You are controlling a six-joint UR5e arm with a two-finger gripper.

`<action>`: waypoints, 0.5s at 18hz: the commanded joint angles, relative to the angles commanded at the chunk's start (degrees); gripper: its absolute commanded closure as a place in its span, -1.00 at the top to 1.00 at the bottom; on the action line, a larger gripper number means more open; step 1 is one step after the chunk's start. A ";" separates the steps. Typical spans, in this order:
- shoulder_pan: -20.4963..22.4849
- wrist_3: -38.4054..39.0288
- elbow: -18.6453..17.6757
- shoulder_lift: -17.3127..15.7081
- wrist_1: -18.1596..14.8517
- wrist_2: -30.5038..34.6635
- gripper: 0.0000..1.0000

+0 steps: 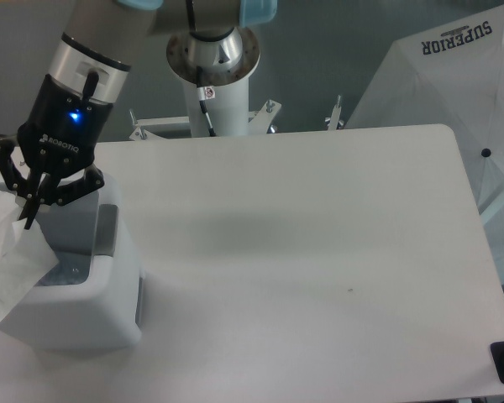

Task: Place the trash in the trash can
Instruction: 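Lower the bag into the bin and open the gripper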

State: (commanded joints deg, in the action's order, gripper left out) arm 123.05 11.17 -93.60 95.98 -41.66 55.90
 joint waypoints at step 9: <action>-0.35 -3.35 -2.29 -0.80 0.00 2.81 -1.00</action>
State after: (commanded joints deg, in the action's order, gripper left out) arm 122.70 7.82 -95.89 95.18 -41.66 58.71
